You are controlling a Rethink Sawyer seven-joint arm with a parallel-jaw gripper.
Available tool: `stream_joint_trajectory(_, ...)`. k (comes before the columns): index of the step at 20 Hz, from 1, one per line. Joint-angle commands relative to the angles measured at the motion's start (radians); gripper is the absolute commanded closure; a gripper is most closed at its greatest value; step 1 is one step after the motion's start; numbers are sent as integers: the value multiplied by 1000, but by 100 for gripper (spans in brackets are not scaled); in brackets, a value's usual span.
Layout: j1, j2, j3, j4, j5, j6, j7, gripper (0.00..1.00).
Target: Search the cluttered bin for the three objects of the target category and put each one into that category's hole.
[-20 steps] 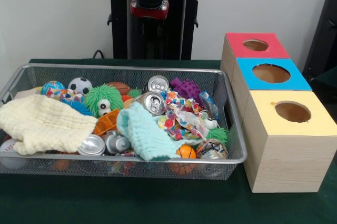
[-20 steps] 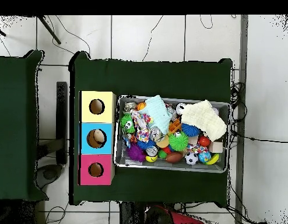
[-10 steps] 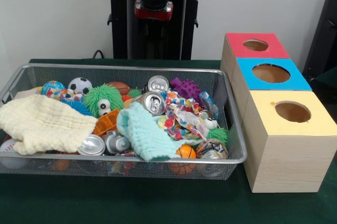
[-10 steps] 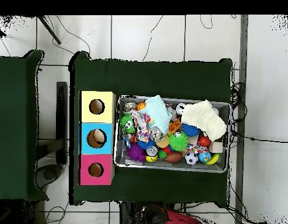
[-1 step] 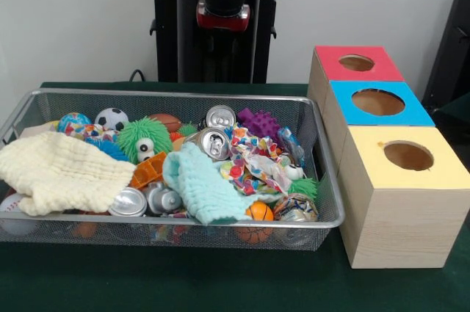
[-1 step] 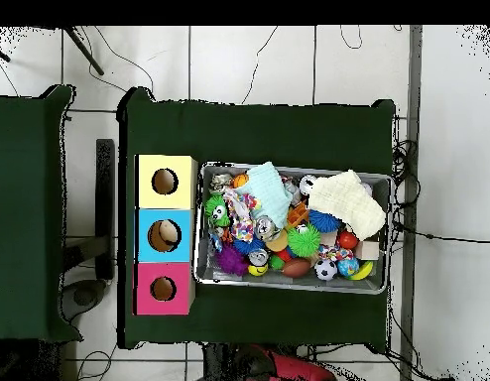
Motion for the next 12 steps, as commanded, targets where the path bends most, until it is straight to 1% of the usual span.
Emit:
stream_joint_trajectory(1,27,41,132,-111,105,-141,269,0)
stream_joint_trajectory(12,76,52,146,-118,162,-134,273,0)
